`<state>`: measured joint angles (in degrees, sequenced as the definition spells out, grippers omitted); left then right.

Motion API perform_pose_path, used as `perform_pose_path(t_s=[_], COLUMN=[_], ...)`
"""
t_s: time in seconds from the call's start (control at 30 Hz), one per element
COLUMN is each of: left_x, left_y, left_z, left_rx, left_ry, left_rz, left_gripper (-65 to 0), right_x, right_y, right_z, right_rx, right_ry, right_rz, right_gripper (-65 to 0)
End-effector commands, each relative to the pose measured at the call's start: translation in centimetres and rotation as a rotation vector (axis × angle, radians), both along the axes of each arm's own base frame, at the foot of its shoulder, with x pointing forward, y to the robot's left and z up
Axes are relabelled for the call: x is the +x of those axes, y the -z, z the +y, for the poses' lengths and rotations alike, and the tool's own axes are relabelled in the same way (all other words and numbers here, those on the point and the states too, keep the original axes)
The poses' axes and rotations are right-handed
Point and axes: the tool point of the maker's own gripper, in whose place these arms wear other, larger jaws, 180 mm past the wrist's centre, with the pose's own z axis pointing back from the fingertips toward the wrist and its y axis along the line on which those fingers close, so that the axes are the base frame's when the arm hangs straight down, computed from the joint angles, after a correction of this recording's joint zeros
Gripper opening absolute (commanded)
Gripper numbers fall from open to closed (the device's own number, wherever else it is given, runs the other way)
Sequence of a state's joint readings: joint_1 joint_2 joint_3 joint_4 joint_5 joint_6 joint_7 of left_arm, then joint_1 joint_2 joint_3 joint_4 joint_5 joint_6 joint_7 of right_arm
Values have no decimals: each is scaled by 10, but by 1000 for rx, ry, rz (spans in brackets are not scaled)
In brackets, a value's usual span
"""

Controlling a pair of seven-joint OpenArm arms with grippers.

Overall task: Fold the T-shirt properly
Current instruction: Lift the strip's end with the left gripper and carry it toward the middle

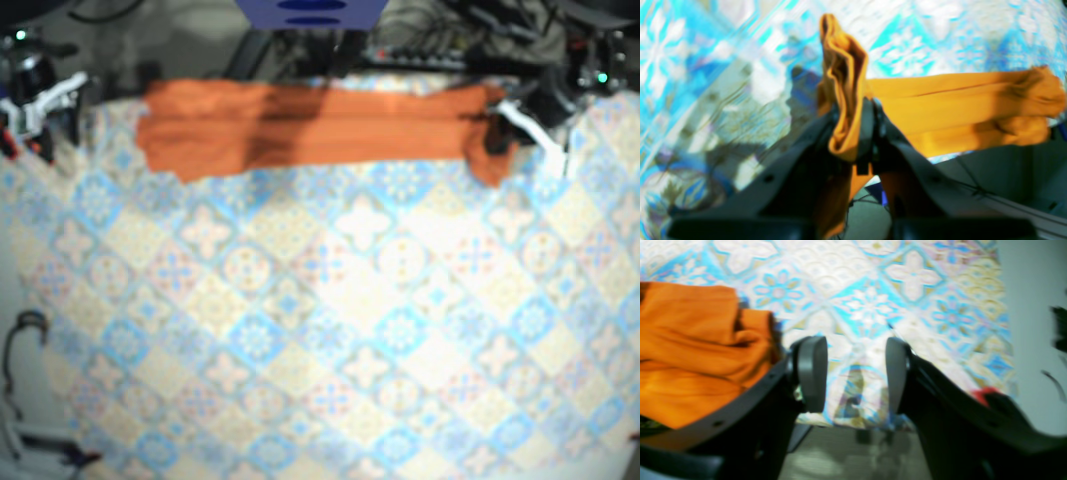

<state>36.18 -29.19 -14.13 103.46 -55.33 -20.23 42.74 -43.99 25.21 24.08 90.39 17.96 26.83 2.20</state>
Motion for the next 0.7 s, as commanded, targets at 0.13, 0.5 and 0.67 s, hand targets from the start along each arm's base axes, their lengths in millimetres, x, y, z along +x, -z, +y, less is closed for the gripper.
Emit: perform_pose_path(t_s=[0.13,0.5,0.67], left_x=[8,24,35], left_y=[-11,-4,1], left_z=[-5,-58,-78], left_rx=[-8,-98,-102], left_ry=[21,83,111], left_rz=[-41,-36,-39], left_gripper=[-650,-650,-650], right_x=[6,-12,-13], right_y=[-22,-22,-26], right_z=[-9,-16,-10], right_rx=[-16,-28,-24], right_ry=[33,61,59], right_rz=[-78,-52,-64], right_gripper=[-376,-377,-377])
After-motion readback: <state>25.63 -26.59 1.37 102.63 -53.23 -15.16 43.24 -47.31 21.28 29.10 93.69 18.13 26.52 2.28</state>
